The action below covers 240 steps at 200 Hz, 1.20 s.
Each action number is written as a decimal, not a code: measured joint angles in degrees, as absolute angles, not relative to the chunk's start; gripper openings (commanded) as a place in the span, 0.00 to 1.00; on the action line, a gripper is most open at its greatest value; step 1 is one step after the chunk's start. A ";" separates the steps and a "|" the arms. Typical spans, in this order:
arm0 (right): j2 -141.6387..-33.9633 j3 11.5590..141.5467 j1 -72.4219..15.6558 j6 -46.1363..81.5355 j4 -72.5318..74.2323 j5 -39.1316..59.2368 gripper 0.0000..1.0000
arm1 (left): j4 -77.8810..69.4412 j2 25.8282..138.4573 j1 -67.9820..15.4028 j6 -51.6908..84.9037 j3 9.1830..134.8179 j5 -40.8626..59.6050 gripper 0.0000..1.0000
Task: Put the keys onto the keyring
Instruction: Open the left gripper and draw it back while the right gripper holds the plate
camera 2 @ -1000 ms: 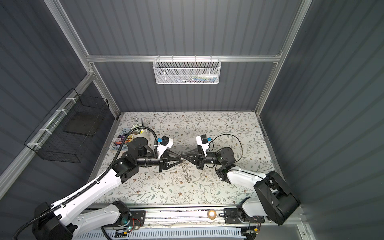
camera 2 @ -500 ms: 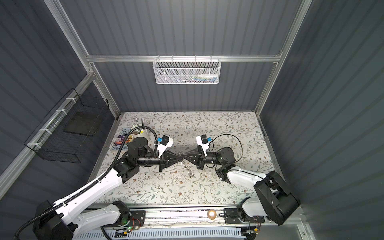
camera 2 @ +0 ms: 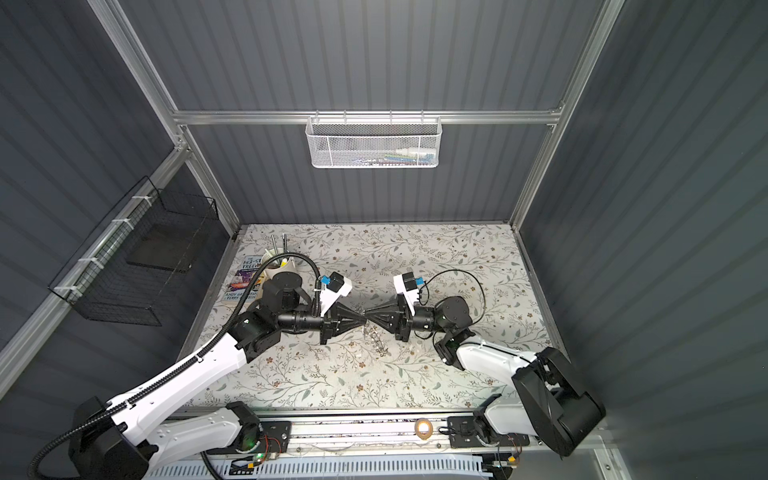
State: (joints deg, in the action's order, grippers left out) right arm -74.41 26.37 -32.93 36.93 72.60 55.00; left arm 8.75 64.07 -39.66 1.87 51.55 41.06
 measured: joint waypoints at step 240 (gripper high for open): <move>-68.38 27.11 -31.40 26.39 54.78 55.94 0.26 | 54.11 84.42 -42.46 -22.96 84.07 37.17 0.00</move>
